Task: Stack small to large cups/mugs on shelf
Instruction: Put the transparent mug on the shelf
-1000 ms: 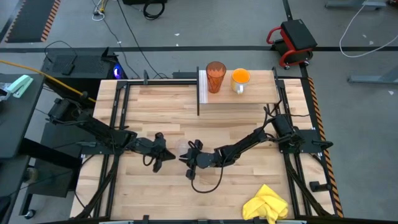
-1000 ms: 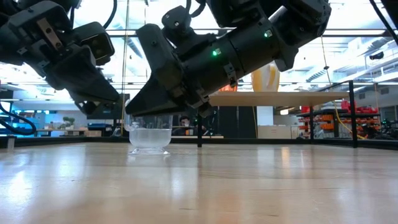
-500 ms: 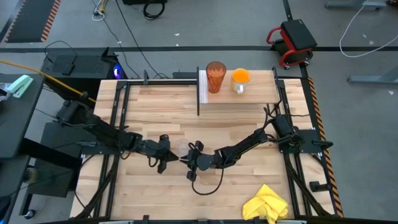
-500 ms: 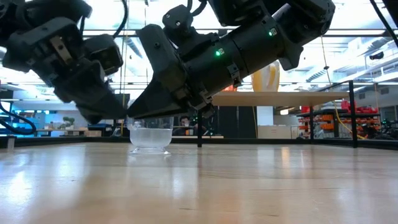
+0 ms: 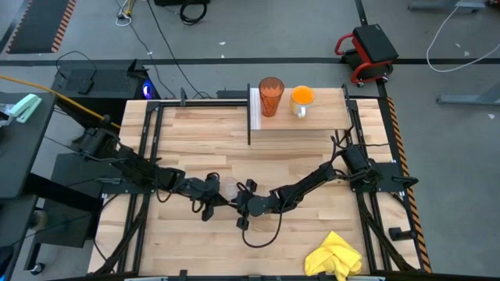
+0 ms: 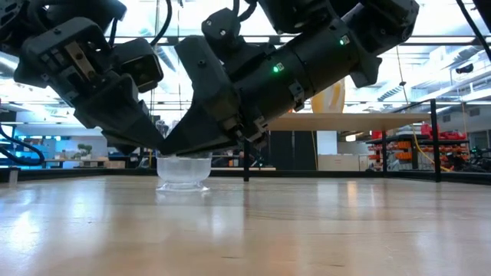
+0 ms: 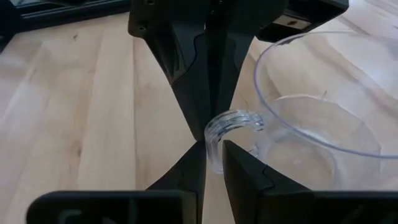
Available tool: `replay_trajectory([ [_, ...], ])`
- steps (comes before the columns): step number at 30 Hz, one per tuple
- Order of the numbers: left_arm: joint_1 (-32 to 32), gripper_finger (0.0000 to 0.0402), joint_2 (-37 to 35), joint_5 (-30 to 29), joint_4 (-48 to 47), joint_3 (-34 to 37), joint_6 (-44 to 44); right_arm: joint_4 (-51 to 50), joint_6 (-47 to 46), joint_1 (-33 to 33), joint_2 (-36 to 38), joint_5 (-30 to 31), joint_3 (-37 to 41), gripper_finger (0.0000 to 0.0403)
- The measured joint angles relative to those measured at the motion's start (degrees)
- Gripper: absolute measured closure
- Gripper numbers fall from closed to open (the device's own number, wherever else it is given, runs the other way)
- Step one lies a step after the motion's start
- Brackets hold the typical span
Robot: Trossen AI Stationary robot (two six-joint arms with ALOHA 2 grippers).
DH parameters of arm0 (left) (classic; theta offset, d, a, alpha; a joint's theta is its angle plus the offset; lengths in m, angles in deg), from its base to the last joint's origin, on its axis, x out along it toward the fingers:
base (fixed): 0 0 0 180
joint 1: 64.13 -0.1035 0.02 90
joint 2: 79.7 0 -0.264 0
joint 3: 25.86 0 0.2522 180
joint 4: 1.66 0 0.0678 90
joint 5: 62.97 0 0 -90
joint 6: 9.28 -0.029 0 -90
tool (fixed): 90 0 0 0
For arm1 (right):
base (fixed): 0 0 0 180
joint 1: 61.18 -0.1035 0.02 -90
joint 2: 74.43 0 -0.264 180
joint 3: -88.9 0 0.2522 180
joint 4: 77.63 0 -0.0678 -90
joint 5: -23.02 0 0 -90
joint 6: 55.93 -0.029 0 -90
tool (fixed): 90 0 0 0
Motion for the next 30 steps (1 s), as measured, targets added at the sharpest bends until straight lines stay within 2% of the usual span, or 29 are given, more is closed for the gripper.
replay_trajectory([
  [12, 0.0, 0.0381, 0.0, 0.0, 0.0, 0.0, 0.0, 0.2, 2.0, 0.0, 0.0, 1.3, 0.0, 0.0345],
  [23, 0.4, 0.0385, -1.4, -0.2, -0.9, 0.0, -0.5, 0.5, 2.4, 0.0, 0.0, 2.0, 0.0, 0.0389],
  [30, 0.5, 0.038, -2.0, 0.2, -1.2, 0.0, -1.4, 0.1, 2.6, 0.0, 0.1, 2.0, -0.2, 0.0388],
])
